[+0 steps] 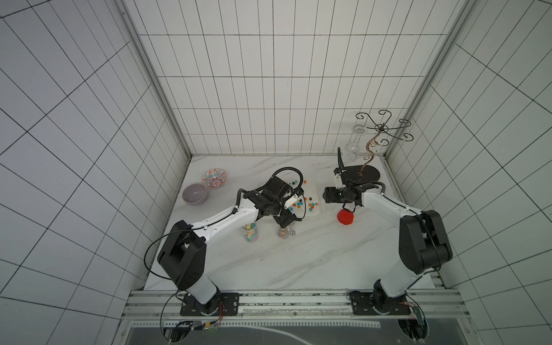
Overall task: Pour the candies out of the jar
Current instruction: Place the lid at the center of the board, then pick up the jar from the center of the board.
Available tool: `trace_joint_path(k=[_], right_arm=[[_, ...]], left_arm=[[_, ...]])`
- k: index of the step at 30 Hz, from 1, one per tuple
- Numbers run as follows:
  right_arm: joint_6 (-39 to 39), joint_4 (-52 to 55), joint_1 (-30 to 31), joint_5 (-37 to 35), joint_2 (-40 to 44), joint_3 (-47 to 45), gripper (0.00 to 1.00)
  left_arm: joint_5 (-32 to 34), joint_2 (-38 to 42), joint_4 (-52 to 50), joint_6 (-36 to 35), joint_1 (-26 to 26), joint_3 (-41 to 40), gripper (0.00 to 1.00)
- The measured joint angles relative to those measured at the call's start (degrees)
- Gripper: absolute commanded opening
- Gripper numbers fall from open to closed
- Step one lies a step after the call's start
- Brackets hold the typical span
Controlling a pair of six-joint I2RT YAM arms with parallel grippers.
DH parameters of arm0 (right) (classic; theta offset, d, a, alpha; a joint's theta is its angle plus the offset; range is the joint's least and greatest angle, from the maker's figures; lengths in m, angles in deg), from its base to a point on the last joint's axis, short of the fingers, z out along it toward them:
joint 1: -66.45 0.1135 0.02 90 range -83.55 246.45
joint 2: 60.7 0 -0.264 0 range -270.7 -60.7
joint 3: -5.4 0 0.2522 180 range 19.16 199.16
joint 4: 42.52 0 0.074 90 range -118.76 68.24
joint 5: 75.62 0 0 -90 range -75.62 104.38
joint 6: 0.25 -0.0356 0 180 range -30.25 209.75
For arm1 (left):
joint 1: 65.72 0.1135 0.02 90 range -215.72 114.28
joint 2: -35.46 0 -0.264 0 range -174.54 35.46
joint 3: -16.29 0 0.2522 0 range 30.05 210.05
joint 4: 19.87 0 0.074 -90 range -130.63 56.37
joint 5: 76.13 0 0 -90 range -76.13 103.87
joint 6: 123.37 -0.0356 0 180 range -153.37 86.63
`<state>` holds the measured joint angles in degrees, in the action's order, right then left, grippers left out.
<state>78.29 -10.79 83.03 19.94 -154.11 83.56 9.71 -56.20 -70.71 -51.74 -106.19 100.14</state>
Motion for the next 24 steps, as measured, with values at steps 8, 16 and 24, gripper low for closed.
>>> trace_joint_path(k=[8,16,24], right_arm=[[-0.5,-0.3,1.4,5.3,7.3,-0.1,0.75],[-2.1,-2.8,5.7,11.0,11.0,-5.3,0.75],[-5.0,-5.8,9.6,15.0,16.5,-16.4,0.75]], left_arm=[[1.9,2.1,-0.1,2.8,0.0,-1.9,0.92],[2.6,3.9,-3.1,5.4,0.0,-2.1,0.97],[3.1,4.5,-3.9,7.8,-2.1,-2.4,0.97]])
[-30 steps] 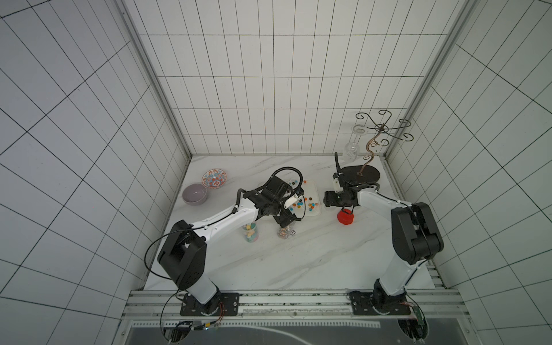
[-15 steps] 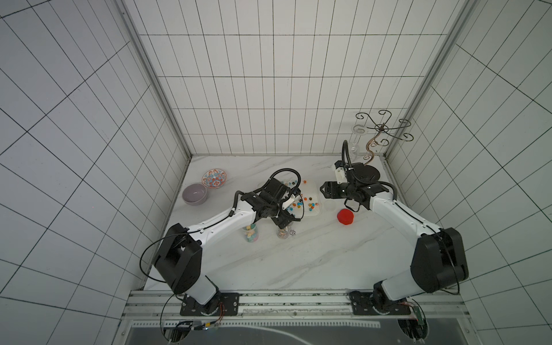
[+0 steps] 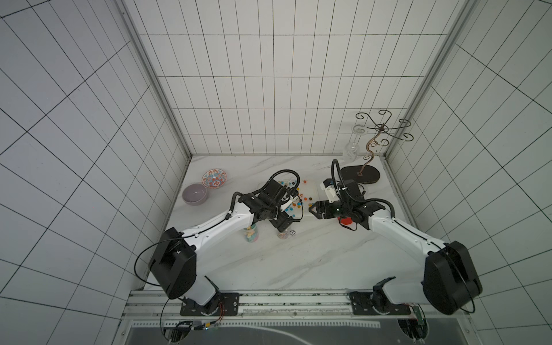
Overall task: Pour the candies out of the jar
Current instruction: Pick up the jar from the center of the board.
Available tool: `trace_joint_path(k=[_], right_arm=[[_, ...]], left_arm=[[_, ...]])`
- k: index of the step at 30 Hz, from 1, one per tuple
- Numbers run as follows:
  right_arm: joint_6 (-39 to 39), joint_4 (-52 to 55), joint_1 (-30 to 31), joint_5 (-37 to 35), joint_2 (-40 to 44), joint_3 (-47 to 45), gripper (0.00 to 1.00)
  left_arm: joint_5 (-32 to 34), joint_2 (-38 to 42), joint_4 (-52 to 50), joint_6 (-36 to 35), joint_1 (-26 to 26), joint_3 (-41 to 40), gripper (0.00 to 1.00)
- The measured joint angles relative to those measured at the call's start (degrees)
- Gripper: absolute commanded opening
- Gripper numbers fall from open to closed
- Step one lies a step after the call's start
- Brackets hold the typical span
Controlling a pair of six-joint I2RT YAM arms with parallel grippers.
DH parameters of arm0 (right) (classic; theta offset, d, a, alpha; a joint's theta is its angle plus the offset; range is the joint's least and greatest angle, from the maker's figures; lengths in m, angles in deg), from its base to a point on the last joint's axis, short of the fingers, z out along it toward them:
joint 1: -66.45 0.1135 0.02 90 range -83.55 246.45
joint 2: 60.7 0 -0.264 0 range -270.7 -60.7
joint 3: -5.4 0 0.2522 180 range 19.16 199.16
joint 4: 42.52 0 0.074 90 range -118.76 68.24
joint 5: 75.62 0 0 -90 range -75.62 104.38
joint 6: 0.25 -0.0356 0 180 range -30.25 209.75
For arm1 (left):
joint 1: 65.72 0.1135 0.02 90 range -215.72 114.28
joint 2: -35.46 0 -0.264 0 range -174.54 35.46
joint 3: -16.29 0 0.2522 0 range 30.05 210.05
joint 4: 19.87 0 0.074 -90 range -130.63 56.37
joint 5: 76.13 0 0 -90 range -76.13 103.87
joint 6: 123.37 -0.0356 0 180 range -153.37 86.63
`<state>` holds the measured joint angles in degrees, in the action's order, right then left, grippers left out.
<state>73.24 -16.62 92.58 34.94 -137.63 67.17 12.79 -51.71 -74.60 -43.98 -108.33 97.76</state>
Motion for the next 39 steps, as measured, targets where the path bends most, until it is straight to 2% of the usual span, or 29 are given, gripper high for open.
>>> trace_joint_path(k=[13,26,39], right_arm=[[-6.1,-6.4,4.9,1.8,4.1,-12.3,0.74],[-7.7,-10.2,5.6,2.5,4.2,-12.8,0.74],[-9.3,-13.4,5.8,3.1,3.9,-15.3,0.74]], left_arm=[[1.1,-0.6,0.7,2.3,-2.0,-0.1,0.97],[2.5,-1.9,-2.7,2.3,-2.1,4.0,0.97],[2.0,0.7,-3.8,3.4,-4.8,-0.3,0.97]])
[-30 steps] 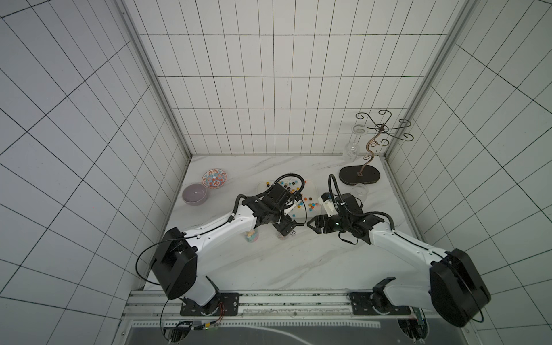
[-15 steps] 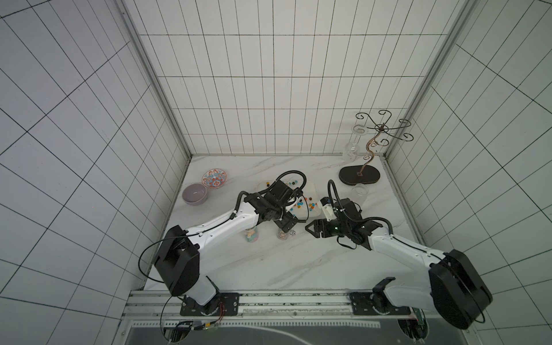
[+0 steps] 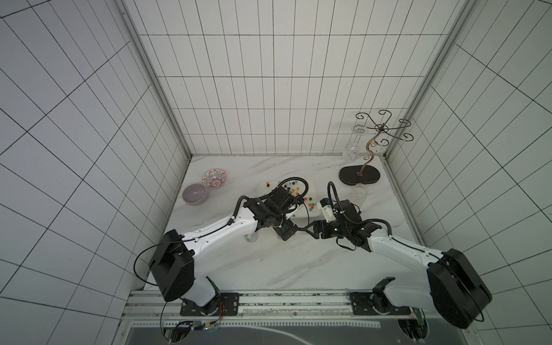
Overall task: Pour the candies out of the jar
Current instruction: Pick up the jar from the center of the board.
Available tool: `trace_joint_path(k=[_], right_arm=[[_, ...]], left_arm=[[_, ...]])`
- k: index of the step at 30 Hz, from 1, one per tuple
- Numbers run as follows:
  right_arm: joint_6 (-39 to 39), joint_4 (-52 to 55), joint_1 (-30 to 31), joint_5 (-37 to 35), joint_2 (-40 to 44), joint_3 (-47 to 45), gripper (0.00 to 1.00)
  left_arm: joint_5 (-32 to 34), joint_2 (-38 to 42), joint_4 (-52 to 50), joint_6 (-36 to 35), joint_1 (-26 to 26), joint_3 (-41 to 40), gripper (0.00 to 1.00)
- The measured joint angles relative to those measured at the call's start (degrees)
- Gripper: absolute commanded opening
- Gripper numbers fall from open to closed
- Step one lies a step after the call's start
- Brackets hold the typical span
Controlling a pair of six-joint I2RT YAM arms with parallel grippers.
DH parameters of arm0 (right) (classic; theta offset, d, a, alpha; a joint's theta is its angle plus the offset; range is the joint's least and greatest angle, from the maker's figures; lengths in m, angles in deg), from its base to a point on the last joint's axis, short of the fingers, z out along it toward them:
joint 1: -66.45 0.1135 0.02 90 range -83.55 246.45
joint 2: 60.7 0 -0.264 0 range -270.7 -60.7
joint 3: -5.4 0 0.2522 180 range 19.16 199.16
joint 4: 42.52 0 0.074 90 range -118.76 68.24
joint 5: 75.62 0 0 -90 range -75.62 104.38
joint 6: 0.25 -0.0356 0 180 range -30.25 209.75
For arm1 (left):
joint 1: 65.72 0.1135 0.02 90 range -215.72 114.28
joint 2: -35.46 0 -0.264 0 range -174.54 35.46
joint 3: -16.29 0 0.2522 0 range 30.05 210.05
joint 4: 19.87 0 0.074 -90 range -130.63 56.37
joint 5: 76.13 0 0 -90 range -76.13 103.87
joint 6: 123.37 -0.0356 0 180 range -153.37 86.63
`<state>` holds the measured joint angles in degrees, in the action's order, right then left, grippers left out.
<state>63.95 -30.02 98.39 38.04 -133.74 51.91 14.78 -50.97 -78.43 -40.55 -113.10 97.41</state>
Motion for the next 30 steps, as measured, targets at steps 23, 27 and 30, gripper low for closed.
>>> trace_joint_path(k=[23,27,30], right_arm=[[-4.8,-9.9,0.6,5.7,-4.2,-5.0,0.71],[-4.9,-10.5,1.4,5.8,-5.0,-5.0,0.71],[-5.0,-11.3,2.0,6.0,-6.0,-5.0,0.69]], left_arm=[[1.9,-3.6,11.0,4.9,-0.9,-5.6,0.87],[3.5,-3.6,11.1,5.0,-0.9,-7.0,0.79],[4.3,-3.6,11.3,5.2,-0.9,-7.9,0.72]])
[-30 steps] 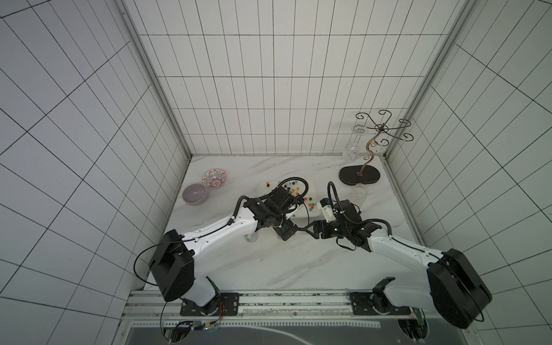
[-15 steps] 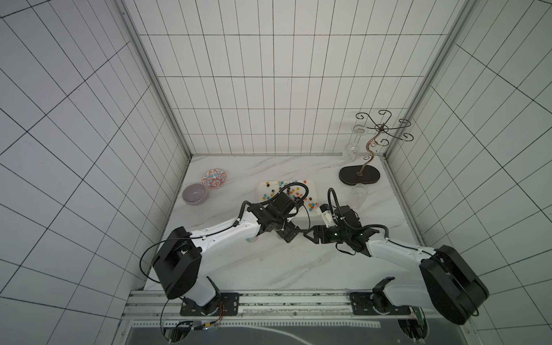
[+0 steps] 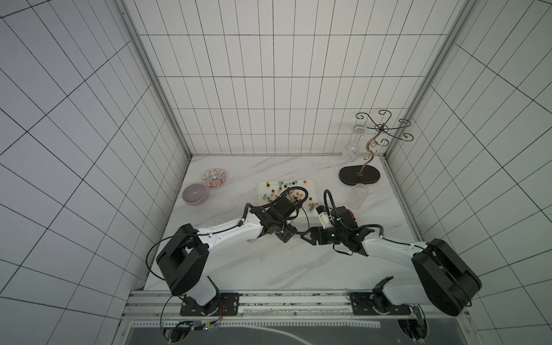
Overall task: Pour the candies out of the jar
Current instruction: Pick up the jar from the center of the board.
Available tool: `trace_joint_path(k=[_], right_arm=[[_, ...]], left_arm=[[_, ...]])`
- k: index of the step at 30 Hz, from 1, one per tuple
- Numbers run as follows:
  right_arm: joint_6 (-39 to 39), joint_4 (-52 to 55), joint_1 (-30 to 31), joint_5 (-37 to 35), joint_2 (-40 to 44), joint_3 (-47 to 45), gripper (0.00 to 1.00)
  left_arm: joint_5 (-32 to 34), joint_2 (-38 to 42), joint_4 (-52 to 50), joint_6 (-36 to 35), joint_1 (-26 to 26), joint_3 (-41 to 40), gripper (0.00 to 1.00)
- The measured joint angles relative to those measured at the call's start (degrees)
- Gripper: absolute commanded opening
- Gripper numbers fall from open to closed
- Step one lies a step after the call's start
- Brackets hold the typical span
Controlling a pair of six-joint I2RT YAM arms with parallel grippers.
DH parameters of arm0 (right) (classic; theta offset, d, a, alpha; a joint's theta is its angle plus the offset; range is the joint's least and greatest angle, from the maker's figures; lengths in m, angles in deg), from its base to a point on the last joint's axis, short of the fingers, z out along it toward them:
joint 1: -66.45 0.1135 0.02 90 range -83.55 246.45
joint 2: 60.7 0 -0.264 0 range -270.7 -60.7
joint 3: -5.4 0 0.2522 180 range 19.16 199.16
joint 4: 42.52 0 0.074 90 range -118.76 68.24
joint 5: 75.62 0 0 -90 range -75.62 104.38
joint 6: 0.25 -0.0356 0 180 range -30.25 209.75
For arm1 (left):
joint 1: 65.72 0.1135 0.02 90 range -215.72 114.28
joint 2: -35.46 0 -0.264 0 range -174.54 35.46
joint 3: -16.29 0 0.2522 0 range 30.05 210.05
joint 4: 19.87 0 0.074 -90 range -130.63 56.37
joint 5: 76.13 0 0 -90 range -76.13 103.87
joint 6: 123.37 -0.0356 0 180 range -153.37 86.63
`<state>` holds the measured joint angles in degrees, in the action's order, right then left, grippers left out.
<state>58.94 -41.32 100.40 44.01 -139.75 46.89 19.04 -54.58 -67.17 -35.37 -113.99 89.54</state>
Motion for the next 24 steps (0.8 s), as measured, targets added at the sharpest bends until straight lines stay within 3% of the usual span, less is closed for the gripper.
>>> trace_joint_path(k=[5,24], right_arm=[[0.0,-1.2,1.7,0.9,-1.7,0.0,0.67],[0.4,-3.6,3.2,1.7,-3.6,0.0,0.66]], left_arm=[[1.0,0.0,0.5,0.1,0.0,-1.0,0.60],[1.9,3.1,13.7,7.8,2.2,-9.3,0.45]])
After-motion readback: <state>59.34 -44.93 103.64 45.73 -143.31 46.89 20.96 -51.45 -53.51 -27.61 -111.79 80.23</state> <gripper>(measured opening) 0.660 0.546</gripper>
